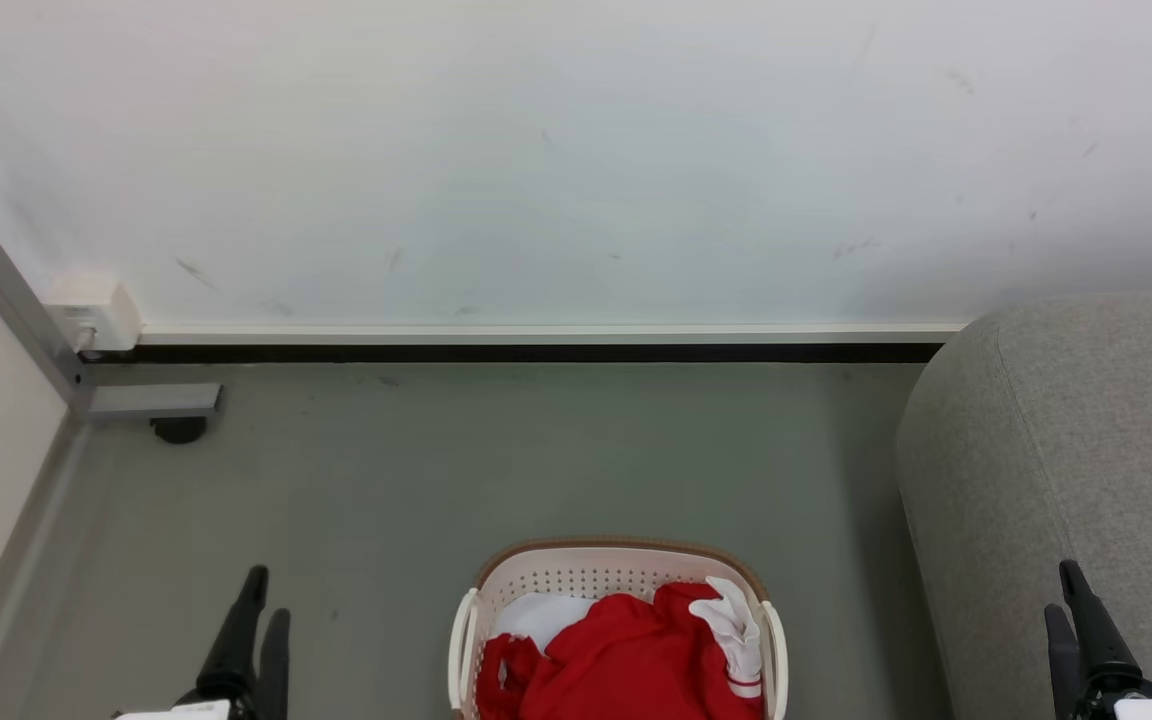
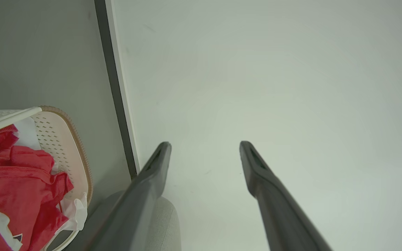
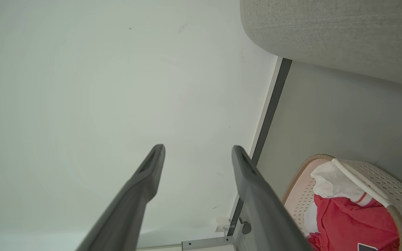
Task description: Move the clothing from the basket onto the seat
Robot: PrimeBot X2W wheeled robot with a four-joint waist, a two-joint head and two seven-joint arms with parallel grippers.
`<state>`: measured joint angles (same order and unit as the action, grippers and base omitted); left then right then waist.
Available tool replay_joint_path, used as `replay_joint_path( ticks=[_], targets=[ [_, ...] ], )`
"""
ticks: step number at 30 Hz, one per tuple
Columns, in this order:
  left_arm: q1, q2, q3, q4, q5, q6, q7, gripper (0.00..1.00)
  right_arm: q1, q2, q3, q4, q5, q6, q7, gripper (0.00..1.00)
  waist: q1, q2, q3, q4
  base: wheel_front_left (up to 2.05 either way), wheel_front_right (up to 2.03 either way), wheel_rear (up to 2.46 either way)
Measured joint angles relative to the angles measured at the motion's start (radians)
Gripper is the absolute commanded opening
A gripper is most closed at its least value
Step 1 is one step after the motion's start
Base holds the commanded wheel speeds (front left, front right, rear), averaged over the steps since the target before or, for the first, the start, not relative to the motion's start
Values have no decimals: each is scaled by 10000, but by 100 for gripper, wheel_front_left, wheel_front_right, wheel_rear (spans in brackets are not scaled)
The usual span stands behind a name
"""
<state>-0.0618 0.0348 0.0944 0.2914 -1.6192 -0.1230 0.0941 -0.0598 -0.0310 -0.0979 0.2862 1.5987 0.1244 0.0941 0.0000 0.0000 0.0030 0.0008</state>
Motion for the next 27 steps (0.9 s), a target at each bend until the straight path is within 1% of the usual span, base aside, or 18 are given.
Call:
replay_joint_path(
  ticks=[4,8,12,19,27],
  targets=[
    [0,0,-102,0,328,0,-180,100,1,-2,52,-59,-518,0,-184,100,0,0,-3,12,0,0,0],
    [-1,2,-184,-17,725,0,-418,100,2,-8,75,-215,-1407,0,-370,100,0,0,-9,23,0,0,0],
    [-1,2,-263,-46,1407,19,-587,100,8,-12,163,-385,-2406,0,-571,100,0,0,-16,33,0,0,0],
    [0,4,-416,-140,2813,192,-861,100,48,-19,483,-671,-4286,0,-867,100,0,0,-26,61,0,0,0],
    [1,8,-508,-280,4454,359,-1183,100,111,-63,769,-742,-5942,0,-1166,100,0,0,-33,109,0,0,0]
  ],
)
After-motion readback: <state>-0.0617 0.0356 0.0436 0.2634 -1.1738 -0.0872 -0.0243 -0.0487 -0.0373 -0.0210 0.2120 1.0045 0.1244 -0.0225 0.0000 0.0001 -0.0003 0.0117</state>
